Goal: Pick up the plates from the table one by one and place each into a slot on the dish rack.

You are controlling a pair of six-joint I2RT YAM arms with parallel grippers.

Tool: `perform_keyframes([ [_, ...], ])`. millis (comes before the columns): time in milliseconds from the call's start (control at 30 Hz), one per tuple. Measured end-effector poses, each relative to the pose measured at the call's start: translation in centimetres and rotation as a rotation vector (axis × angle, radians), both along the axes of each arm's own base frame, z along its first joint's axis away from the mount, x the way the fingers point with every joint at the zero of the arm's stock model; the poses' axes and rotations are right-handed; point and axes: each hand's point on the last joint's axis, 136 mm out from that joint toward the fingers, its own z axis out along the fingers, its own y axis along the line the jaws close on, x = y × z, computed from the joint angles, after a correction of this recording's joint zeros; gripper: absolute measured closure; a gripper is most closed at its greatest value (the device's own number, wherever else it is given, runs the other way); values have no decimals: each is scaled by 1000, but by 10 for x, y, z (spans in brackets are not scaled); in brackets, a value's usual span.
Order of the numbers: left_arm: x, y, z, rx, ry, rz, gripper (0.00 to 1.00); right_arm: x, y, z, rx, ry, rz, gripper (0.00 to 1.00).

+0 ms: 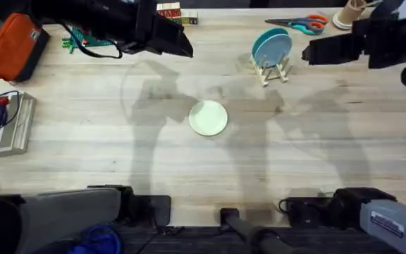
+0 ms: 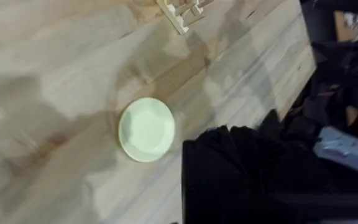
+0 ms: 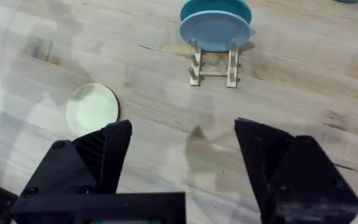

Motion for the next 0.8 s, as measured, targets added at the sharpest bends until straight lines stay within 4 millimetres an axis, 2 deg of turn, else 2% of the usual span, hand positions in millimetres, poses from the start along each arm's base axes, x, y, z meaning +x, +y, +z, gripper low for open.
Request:
perform_keyframes([
  [433, -1, -1, -1, -30, 102, 62, 960, 0, 0, 0, 0, 0, 0, 7],
  [800, 5, -13, -27, -29, 200, 26, 959, 0, 0, 0, 0, 0, 0, 7],
])
